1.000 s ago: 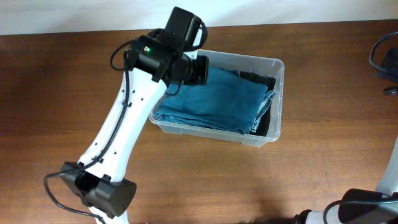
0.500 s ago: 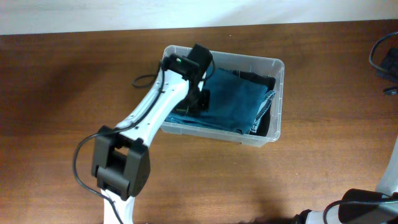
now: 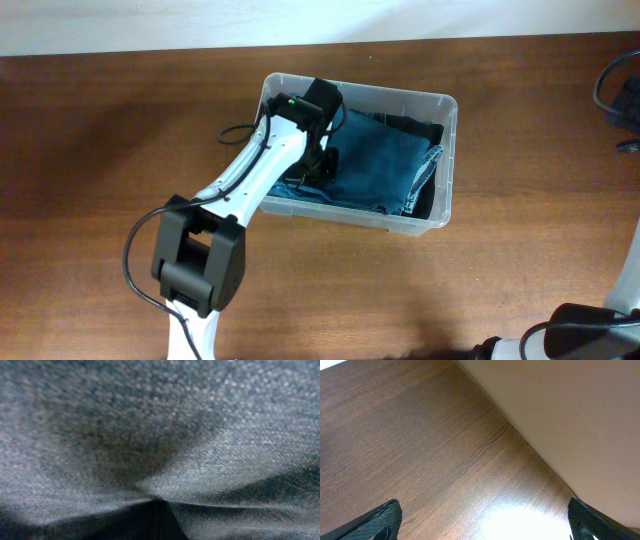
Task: Pack container
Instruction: 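Press the jeans down along the bin's left edge with the left gripper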
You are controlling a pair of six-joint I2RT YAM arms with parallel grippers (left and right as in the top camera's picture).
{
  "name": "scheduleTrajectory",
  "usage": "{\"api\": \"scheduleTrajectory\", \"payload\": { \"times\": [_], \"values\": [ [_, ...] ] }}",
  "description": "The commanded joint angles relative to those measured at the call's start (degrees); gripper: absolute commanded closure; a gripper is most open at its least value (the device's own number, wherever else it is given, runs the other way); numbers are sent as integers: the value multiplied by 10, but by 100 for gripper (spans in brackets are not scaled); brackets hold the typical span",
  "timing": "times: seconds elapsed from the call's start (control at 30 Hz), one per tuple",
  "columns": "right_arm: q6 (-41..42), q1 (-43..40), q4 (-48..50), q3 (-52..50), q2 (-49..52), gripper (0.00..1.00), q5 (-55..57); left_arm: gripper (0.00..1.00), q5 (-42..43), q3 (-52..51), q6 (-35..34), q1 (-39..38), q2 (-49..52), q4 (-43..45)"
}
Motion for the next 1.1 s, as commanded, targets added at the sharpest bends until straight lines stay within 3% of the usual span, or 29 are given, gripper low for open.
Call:
{"api": "scheduleTrajectory", "payload": {
  "times": [0.0, 0.17, 0.27, 0.57, 1.07],
  "values": [
    [9, -1, 2, 3, 0, 2, 7, 99, -13, 24, -6, -4, 37, -11],
    [9, -1, 2, 3, 0, 2, 7, 99, -18, 83, -6, -3, -10, -60],
    [9, -1, 2, 3, 0, 2, 7, 100, -46, 87, -24, 1, -25, -90],
    [9, -1, 2, 3, 0, 1, 7, 99, -24, 90, -14, 42, -26, -177],
    [9, -1, 2, 3, 0, 1, 7, 99, -10, 78, -2, 40, -24, -197]
  ]
}}
